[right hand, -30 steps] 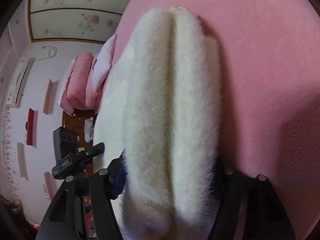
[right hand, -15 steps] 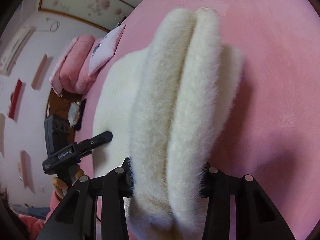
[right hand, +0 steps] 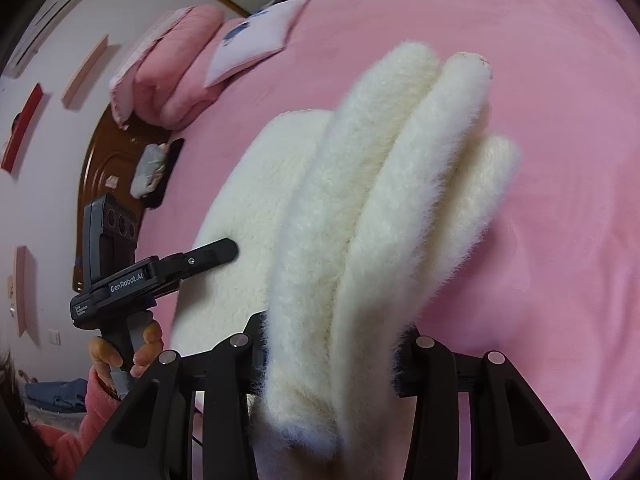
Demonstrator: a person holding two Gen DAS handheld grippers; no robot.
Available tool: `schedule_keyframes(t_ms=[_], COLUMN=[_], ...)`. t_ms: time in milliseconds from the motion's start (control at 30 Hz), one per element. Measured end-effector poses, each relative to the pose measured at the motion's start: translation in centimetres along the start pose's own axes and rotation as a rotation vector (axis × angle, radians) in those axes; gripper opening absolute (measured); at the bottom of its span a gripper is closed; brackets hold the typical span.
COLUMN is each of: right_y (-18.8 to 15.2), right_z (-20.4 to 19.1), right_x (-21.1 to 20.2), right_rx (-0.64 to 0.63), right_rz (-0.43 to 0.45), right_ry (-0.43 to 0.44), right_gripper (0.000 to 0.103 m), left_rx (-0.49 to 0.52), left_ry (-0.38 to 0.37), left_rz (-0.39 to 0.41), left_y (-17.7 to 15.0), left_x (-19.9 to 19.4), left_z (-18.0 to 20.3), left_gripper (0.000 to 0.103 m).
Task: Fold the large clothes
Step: 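Grasp the folded bundle with both tools and lift it off the bed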
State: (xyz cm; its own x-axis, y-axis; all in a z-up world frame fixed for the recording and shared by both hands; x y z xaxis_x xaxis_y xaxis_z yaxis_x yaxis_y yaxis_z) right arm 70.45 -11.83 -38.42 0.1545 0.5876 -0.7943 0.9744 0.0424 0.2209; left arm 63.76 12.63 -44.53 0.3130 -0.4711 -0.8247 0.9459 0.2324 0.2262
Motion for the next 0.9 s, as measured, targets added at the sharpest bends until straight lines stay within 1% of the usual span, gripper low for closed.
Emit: schedule_keyframes(t_ms=[33,100,133,200,233,267,333,400,433,467,567,600,667,733,800,867,900], right_y=[-0.1,0.3,0.6,1.4,1.6,2.0,2.3,2.2,2.4,2.4,2.1,2.3,2.5,2.9,1.8,0.8,0.4], right_z=[-2.7,-6.8,-8.8,-13.1,-14.6,-16.4,-21.0,-24.2,-25.5,-26.6,-28.4,-28.4,-28.3,-28.0,-27.3,-26.9,-26.4], right_x=[0.9,3.1,3.7,6.0,6.5,7.9,9.6,11.9,14.5,15.9,20.0,21.1,23.8,25.6,25.4,25.8,26.5], right_rx=[-0.013,-0.023,-0.027,-0.032,-0.037,-0.038,-0.051,-0.06,-0.07,-0.08,-0.093,-0.089,-0.067,-0.051,-0.047,-0.028,0.004], right_rz=[0.002,0.009,0.012,0.028,0.033,0.043,0.062,0.074,0.078,0.084,0.091,0.089,0.088,0.112,0.157,0.181,0.178], right_ry=[0.015,0.049,0.064,0.108,0.124,0.146,0.175,0.187,0.186,0.184,0.183,0.191,0.203,0.197,0.186,0.182,0.179], right_gripper=[0.04,0.04,0.04,0.04,0.04,0.04,0.04,0.04,0.04,0.04,0.04,0.04,0.04,0.04,0.04,0.04,0.04], left_rx=[0.006,0.021,0.028,0.053,0.063,0.067,0.058,0.067,0.069,0.066,0.062,0.064,0.084,0.089,0.082,0.086,0.097], left_ry=[0.022,0.062,0.076,0.111,0.121,0.131,0.147,0.177,0.183,0.193,0.233,0.243,0.259,0.245,0.212,0.181,0.175], left_rz=[0.016,0.052,0.066,0.1,0.11,0.122,0.134,0.156,0.161,0.17,0.193,0.197,0.203,0.2,0.198,0.21,0.217], left_y=[1.3,3.7,4.6,7.6,8.6,10.1,12.4,14.9,15.8,16.8,18.9,18.9,20.1,21.0,21.6,21.2,20.8], left_x=[-1.9,-5.3,-6.5,-9.6,-10.5,-11.6,-12.8,-13.6,-13.8,-13.7,-13.5,-14.0,-13.0,-11.6,-10.2,-9.5,-9.2], left_z=[-1.6,-4.4,-5.4,-8.8,-10.1,-12.1,-15.1,-19.0,-20.4,-22.3,-27.5,-30.0,-32.6,-34.4,-36.1,-37.3,-37.8], left_gripper=[0.059,0.059,0.059,0.059,0.059,0.059,0.059,0.059,0.059,0.059,0.059,0.059,0.059,0.059,0.06,0.061,0.061])
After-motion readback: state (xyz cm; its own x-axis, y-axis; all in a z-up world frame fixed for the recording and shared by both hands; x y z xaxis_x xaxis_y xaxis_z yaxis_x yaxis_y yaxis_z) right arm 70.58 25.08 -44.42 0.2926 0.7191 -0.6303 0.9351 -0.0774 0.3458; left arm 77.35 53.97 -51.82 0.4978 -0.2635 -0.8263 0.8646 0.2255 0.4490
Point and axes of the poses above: each gripper's, at about its wrist camera, not at the fingertips, and x roughly the way its jaws point, z to its right, y to its top, the point moved 8 cm from there along x, roughly the way its jaws point
